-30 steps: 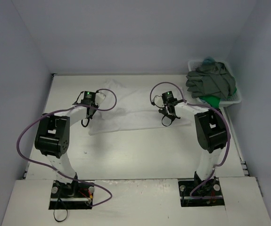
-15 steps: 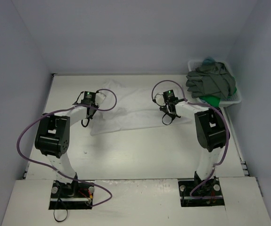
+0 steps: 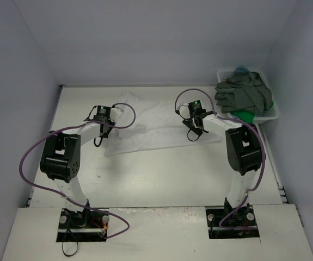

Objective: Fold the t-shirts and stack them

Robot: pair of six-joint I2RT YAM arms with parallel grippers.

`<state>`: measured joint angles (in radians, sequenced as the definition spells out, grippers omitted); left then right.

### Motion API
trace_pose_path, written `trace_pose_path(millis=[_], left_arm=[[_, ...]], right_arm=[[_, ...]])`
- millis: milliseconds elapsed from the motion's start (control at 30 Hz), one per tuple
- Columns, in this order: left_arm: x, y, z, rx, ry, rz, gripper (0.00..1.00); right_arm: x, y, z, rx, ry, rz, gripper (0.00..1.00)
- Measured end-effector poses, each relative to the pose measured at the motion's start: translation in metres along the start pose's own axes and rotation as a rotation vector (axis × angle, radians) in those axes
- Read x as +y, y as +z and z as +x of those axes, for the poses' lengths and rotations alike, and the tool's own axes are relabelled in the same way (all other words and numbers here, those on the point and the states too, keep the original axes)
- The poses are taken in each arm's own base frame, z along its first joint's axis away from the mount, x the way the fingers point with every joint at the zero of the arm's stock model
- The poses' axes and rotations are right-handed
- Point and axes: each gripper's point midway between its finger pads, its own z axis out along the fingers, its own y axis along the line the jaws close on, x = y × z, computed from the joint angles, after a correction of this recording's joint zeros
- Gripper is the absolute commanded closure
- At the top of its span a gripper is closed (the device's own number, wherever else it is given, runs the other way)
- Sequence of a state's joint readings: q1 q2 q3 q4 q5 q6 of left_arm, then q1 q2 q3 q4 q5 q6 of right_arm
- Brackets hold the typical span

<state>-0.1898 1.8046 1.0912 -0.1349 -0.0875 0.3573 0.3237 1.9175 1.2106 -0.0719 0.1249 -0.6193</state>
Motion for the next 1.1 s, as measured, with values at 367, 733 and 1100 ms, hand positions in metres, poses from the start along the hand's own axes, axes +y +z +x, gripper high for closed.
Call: trace_pose_path(millis=[367,733,1100], left_arm=[[-0.008,-0.015,-0.017,-0.074,-0.022,0.069,0.66],[-0.017,-0.017,-0.018,-0.074,-0.015,0.099,0.66],[-0.072,-0.018,-0.011,-0.074,0.072,0.19,0.67]], right_arm=[[-0.002,0.014,0.001,0.006,0.013,-0.017,0.89],[-0.003,0.019,0.001,0.009,0.014,-0.013,1.0],[-0.013,0.017,-0.005,0.004,0.012,0.016,1.0]])
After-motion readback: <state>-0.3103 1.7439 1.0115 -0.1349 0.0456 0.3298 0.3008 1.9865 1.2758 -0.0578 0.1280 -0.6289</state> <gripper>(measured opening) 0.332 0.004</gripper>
